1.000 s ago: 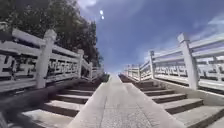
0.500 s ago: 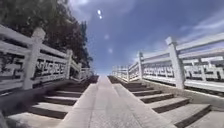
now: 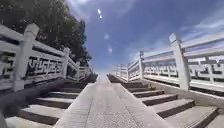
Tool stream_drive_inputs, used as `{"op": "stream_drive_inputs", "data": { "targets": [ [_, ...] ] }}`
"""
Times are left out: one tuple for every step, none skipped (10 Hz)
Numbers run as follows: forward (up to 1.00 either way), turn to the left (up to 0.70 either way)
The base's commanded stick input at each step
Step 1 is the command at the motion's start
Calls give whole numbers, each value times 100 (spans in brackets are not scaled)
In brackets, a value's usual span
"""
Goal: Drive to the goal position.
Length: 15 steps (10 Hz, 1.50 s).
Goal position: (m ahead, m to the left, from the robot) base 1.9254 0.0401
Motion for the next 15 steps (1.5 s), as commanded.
{"op": "stream_drive_inputs", "data": {
  "targets": [
    [45,0],
    [45,0],
    [45,0],
    [45,0],
    [45,21],
    [45,12],
    [45,4],
    [45,0],
    [45,0],
    [45,0],
    [45,0],
    [45,0],
    [45,0],
    [45,0],
    [45,0]
  ]
}}
